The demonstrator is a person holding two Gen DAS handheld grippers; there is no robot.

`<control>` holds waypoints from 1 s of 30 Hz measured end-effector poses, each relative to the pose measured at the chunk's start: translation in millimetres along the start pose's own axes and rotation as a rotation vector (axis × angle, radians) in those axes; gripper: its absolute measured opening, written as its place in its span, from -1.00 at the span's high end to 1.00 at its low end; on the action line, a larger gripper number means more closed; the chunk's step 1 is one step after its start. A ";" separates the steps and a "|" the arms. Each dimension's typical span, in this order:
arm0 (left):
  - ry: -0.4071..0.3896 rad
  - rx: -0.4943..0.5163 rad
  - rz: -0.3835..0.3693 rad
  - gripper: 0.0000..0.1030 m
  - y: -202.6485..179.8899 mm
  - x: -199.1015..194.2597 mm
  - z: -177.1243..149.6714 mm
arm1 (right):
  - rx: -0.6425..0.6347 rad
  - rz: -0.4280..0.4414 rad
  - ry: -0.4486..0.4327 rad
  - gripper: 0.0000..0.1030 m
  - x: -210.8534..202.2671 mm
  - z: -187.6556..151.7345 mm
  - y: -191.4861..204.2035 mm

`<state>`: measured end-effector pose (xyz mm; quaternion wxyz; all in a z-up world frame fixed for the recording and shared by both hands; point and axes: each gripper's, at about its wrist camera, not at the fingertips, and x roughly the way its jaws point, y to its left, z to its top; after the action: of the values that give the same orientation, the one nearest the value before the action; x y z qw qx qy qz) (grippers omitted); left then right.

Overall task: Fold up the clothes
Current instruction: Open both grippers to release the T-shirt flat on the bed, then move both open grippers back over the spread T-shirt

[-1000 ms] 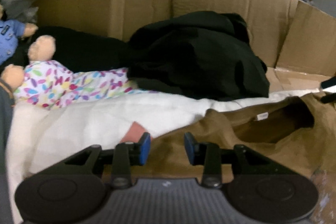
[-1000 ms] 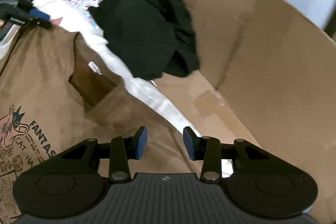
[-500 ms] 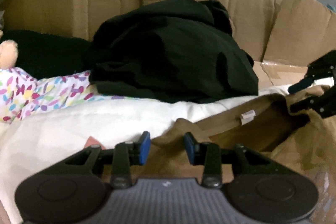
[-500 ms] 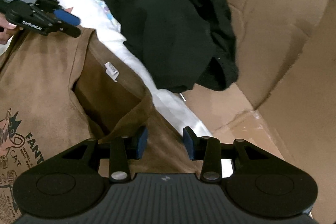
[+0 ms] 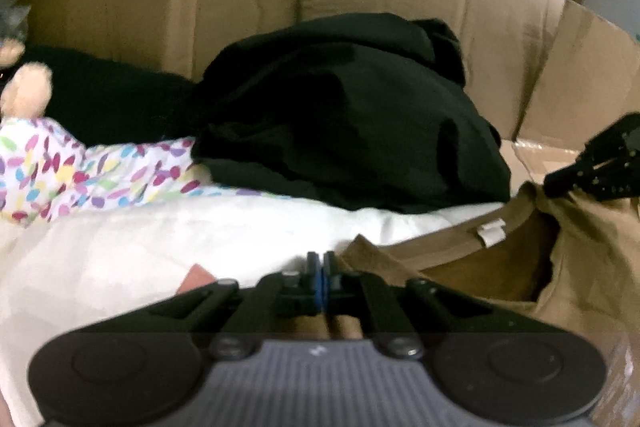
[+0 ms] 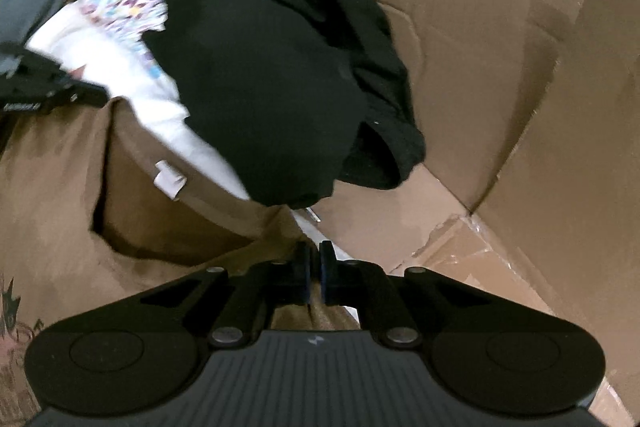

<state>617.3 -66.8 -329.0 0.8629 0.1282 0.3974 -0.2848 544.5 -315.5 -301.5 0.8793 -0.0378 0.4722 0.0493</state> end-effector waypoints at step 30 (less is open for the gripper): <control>-0.038 0.067 -0.035 0.87 1.9 10.9 -3.9 | 0.134 -0.152 0.059 1.00 15.2 -1.9 6.7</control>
<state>621.8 -67.7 -339.8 0.8604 0.1445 0.3733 -0.3155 550.4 -308.3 -315.3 0.8668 -0.0159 0.4959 -0.0505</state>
